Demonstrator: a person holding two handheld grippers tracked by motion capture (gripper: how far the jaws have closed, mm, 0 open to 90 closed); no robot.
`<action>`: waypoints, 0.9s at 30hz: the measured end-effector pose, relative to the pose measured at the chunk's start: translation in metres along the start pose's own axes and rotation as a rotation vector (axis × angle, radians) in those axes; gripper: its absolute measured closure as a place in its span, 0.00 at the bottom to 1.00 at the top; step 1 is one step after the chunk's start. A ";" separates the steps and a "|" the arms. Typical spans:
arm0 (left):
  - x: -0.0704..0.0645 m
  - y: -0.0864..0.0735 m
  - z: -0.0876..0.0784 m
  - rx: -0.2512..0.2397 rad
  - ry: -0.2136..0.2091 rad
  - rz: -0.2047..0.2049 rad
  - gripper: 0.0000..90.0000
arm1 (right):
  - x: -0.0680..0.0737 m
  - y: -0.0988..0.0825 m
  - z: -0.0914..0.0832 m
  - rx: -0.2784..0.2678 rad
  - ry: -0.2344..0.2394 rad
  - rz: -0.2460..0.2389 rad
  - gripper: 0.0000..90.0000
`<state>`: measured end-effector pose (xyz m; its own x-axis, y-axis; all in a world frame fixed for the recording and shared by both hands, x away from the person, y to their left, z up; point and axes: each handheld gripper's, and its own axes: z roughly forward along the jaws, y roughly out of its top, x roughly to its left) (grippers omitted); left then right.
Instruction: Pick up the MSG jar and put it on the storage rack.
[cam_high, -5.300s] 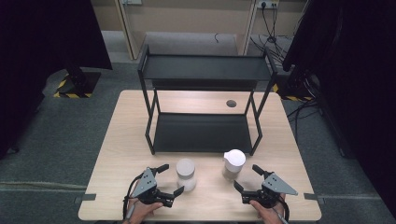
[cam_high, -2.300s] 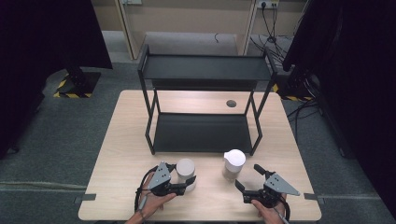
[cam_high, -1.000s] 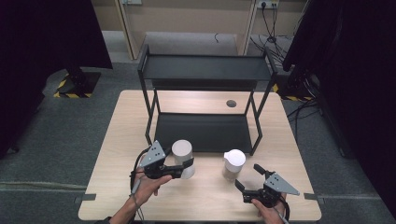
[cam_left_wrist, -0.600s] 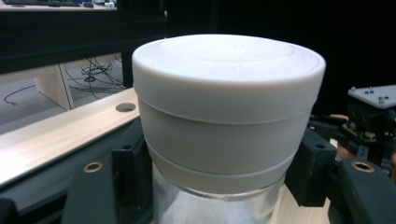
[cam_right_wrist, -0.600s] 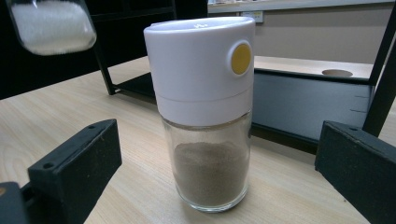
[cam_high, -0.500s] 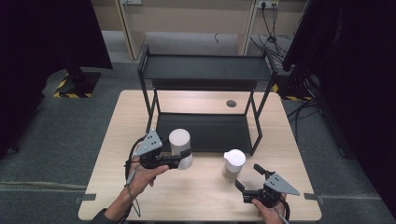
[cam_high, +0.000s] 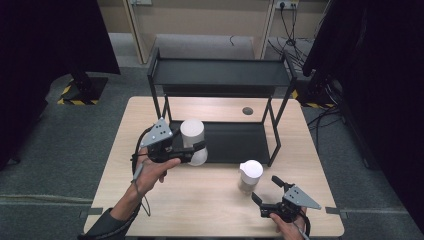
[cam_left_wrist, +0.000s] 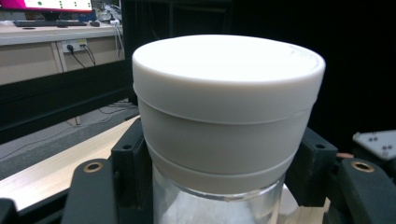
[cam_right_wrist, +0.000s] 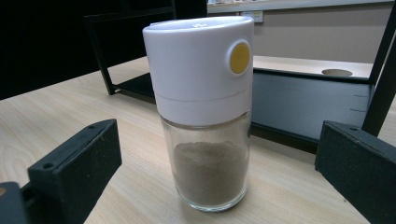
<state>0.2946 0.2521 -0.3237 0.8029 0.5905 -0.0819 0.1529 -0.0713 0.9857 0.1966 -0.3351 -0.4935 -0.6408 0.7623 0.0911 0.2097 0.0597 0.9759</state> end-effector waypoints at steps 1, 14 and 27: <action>0.000 0.000 0.000 0.000 0.000 0.000 0.39 | 0.000 0.000 0.000 0.000 0.000 0.000 0.01; 0.010 0.039 0.002 0.011 0.019 0.010 0.39 | 0.000 0.000 0.000 0.002 0.002 0.003 0.01; 0.017 0.072 0.005 0.012 0.047 0.010 0.39 | 0.000 0.000 0.000 0.002 0.002 0.004 0.01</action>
<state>0.3217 0.2531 -0.2546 0.7764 0.6270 -0.0643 0.1516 -0.0868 0.9846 0.1971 -0.3350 -0.4937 -0.6416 0.7610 0.0958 0.2140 0.0577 0.9751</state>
